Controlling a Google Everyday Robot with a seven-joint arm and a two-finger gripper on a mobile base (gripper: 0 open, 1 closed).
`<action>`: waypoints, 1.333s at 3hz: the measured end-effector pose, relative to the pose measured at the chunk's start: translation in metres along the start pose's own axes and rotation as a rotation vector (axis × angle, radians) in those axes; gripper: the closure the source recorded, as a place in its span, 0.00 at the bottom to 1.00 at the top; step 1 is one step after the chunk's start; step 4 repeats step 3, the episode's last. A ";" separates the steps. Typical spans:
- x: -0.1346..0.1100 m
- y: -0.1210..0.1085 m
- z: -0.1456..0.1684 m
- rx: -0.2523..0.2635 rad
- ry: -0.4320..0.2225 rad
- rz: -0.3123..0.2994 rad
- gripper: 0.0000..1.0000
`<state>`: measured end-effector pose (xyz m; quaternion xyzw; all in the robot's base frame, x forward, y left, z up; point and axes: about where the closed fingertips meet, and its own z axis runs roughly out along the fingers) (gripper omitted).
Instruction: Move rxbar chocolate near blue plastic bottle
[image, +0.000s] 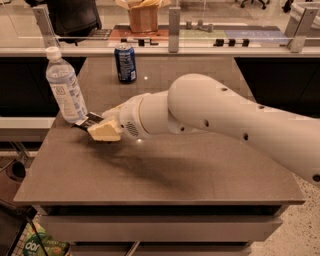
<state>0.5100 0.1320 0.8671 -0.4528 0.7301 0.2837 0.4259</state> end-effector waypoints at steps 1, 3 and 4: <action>-0.002 0.002 0.000 -0.001 0.000 -0.005 0.12; -0.003 0.004 0.000 -0.002 0.000 -0.009 0.00; -0.003 0.004 0.000 -0.002 0.000 -0.009 0.00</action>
Offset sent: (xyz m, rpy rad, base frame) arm -0.0010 0.0013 0.0011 -0.0012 -0.0025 0.0024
